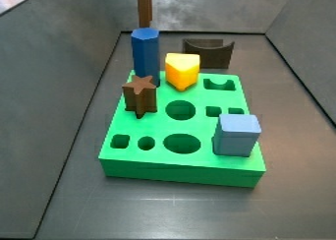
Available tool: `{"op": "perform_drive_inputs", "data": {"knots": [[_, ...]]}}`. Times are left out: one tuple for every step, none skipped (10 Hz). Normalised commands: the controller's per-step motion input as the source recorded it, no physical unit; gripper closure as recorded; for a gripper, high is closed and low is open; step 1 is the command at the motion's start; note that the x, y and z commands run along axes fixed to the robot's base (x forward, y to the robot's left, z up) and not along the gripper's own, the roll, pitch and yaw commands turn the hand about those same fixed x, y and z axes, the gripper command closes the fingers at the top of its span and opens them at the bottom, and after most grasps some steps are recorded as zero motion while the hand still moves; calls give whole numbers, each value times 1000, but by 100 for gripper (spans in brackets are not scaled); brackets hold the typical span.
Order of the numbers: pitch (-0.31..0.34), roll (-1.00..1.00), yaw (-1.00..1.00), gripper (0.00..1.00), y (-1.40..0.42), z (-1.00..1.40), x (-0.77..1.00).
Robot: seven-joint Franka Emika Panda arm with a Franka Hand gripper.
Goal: Pick up the square-circle object. Move up. Rotate the square-circle object. Move to above the board. Insert the square-circle object.
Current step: Rotate the square-circle object.
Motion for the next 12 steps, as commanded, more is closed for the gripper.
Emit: {"op": "perform_drive_inputs", "data": {"knots": [[28, -17, -1000, 100, 11, -17, 50], [30, -18, -1000, 100, 11, -17, 49], [34, -20, -1000, 100, 11, -17, 49], [37, -22, -1000, 100, 12, -17, 49], [41, -24, -1000, 100, 12, -17, 49], [46, -27, -1000, 100, 12, -16, 49], [55, -33, -1000, 100, 12, -16, 49], [64, -38, -1000, 100, 13, -15, 49], [76, -46, -1000, 100, 13, -15, 49], [93, -56, -980, 100, 13, -12, 50], [92, -56, -655, 100, 13, -10, 50], [32, -20, -1000, 100, 0, 0, 0]]}}
